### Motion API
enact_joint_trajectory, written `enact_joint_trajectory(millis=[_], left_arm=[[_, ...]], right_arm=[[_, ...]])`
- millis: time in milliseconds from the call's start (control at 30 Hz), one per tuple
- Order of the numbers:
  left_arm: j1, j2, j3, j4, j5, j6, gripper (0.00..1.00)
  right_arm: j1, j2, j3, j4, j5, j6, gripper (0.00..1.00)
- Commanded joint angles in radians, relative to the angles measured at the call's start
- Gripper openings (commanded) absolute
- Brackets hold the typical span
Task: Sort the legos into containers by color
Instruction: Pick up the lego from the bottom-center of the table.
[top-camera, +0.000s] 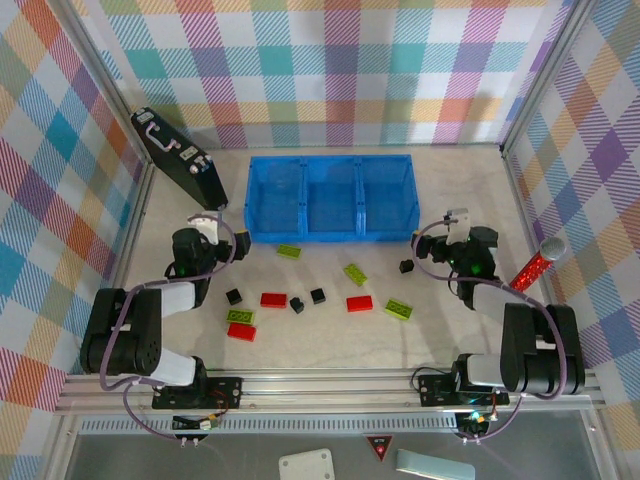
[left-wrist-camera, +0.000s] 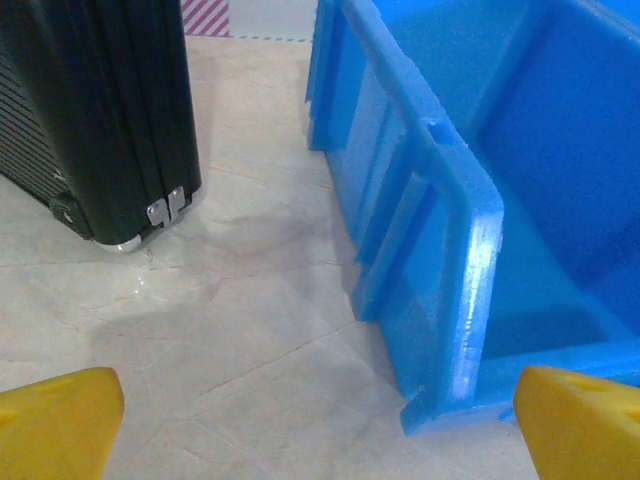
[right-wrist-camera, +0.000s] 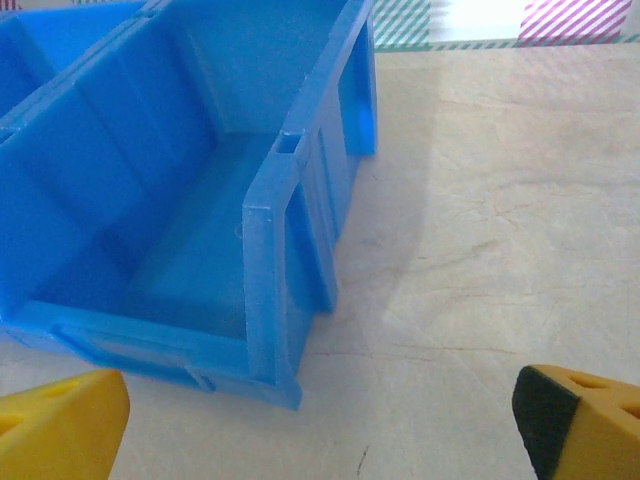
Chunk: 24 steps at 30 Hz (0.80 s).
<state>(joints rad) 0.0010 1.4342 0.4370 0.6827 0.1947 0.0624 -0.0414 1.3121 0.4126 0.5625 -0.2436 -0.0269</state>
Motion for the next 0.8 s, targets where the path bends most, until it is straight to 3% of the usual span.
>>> enact_joint_trajectory(millis=[0,133,367,767], left_arm=[[-0.001,-0.055,0.042,-0.117,-0.065,-0.034,1.00],[-0.003,-0.105,0.096,-0.283,-0.137,-0.081,1.00],[-0.009,-0.191,0.201,-0.575,-0.160,-0.125,1.00],[-0.011,-0.335,0.407,-1.050,-0.176,-0.210,1.00]], right_arm=[[0.016,-0.049,0.047,-0.159,0.005,0.000,0.97],[0.043,-0.082,0.086,-0.305,0.018,-0.020,0.95],[0.073,-0.111,0.160,-0.539,0.010,-0.021,0.90],[0.161,-0.114,0.285,-0.832,0.042,0.131,0.78]])
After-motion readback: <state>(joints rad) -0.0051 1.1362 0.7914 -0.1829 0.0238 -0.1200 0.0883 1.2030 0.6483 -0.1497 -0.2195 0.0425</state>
